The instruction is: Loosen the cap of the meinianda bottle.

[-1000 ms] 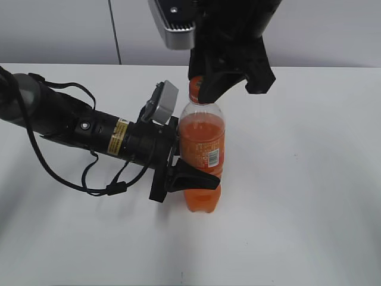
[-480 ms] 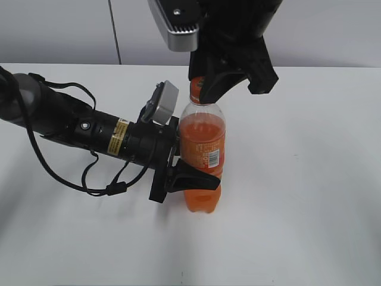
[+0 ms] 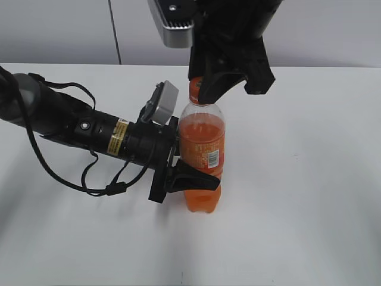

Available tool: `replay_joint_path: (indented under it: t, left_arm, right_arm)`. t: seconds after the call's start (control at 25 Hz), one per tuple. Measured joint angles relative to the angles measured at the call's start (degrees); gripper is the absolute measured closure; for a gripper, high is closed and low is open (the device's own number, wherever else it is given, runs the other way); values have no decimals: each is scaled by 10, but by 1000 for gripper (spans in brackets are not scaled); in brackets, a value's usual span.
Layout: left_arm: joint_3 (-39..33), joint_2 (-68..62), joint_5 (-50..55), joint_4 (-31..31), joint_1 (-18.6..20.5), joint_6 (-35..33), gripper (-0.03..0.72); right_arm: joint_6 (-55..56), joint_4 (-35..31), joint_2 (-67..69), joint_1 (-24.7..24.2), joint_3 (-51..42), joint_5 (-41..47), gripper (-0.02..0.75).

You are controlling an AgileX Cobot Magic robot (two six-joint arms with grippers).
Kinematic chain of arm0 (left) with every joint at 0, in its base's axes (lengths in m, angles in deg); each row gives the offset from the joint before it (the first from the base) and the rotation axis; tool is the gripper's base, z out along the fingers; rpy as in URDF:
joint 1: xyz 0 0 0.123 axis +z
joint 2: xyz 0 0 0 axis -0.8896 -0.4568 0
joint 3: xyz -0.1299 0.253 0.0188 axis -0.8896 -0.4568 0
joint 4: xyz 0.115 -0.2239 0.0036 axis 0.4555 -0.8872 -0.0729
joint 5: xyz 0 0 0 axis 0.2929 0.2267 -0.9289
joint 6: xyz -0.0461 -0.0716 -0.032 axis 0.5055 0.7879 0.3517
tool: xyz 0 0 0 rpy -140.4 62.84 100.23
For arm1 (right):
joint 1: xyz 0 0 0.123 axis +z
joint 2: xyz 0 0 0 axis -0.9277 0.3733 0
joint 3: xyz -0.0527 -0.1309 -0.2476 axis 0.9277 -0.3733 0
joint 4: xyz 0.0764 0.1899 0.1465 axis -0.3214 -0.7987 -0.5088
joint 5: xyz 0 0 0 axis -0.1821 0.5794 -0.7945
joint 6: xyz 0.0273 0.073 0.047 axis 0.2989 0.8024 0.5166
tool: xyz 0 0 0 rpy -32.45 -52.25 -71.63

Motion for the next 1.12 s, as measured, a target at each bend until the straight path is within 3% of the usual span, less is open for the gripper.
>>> replay_joint_path:
  t: [1.12]
  left_arm:
    - [0,0,0,-2,0,2,276]
  right_arm:
    - [61,5,0,0,0,-1,447]
